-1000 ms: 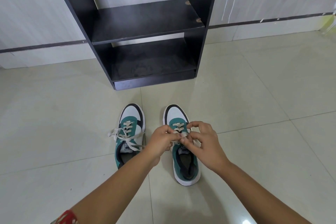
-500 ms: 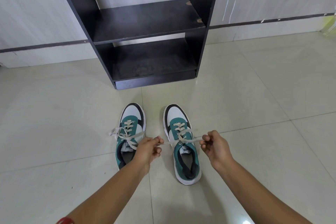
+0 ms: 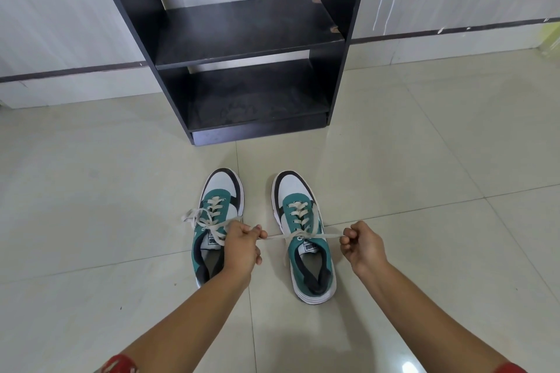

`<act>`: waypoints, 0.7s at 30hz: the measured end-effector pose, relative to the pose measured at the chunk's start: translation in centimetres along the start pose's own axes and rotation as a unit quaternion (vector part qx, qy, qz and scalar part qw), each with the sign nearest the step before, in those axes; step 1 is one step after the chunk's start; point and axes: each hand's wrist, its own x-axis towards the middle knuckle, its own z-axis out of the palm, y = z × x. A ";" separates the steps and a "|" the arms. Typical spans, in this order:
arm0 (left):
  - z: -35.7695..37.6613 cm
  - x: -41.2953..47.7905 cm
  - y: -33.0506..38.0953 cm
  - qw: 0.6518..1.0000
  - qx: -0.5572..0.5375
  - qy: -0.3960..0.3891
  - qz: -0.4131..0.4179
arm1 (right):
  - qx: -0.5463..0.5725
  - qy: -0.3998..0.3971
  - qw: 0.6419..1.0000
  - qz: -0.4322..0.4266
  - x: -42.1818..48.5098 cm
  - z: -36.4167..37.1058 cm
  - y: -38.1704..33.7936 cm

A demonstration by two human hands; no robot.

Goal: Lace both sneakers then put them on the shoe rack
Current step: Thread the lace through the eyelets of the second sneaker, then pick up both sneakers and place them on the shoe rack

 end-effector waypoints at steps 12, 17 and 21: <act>-2.1 -2.3 1.6 0.978 0.179 -0.109 0.008 | -0.295 -0.054 0.945 -0.130 -2.2 -0.8 -0.1; -4.9 -5.1 1.7 0.934 0.285 0.024 0.212 | -0.515 -0.098 0.767 -0.371 -6.3 -2.7 2.0; -7.8 -5.1 -0.3 0.883 0.372 0.097 0.268 | -0.678 -0.131 0.628 -0.358 -7.9 -3.3 3.0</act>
